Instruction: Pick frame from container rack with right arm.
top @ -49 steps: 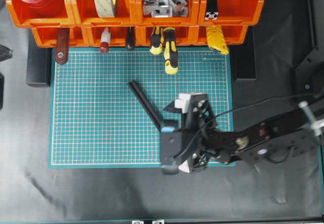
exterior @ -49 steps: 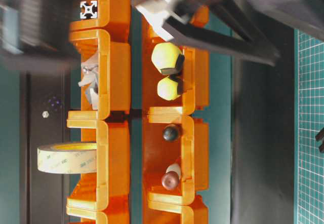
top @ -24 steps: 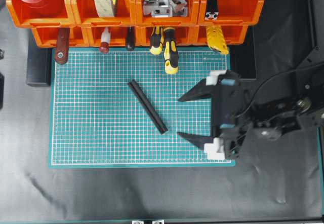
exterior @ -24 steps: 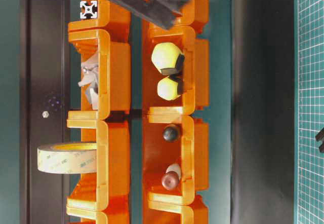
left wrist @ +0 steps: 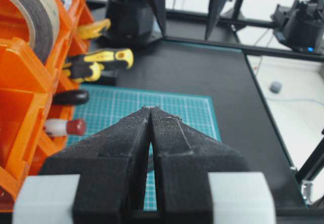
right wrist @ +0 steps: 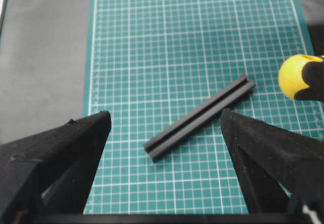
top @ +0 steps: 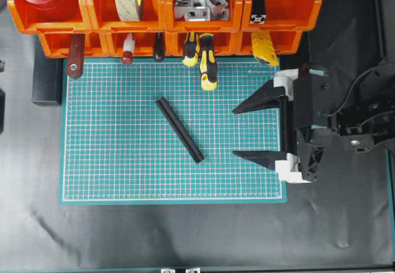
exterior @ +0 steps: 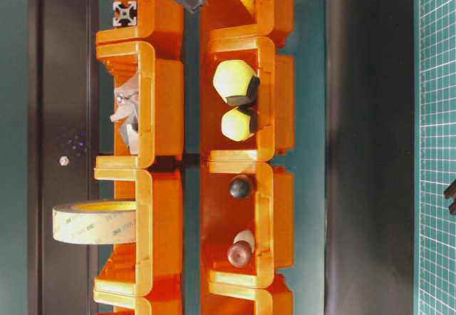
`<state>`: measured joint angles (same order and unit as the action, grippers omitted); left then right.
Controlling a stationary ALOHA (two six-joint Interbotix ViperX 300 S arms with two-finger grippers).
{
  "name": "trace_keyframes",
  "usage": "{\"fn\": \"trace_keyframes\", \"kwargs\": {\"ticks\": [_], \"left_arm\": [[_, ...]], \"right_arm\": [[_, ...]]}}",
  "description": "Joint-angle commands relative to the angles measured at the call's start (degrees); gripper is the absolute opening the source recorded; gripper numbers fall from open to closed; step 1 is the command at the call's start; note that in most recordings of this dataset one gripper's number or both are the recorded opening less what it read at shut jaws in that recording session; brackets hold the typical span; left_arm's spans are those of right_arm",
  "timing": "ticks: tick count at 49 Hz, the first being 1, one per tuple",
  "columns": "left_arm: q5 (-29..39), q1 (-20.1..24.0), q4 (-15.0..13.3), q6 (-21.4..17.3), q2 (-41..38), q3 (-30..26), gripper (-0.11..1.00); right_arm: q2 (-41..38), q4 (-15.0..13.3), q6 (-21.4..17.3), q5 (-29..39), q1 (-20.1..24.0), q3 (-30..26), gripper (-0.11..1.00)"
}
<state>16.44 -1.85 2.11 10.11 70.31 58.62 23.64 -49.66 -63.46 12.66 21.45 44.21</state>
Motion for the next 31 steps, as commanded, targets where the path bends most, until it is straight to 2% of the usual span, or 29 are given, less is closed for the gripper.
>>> {"fn": "trace_keyframes", "kwargs": {"ticks": [1,31], "left_arm": [[-0.2,-0.1,0.2,0.1,-0.4,-1.8,0.01],[-0.3,-0.1,0.2,0.1,-0.4,-1.7,0.01]], "right_arm": [[1.1,-0.3,0.0,0.5,-0.1,-0.4,0.84],[1.1,-0.3,0.0,1.4,-0.1,-0.4,0.84]]}}
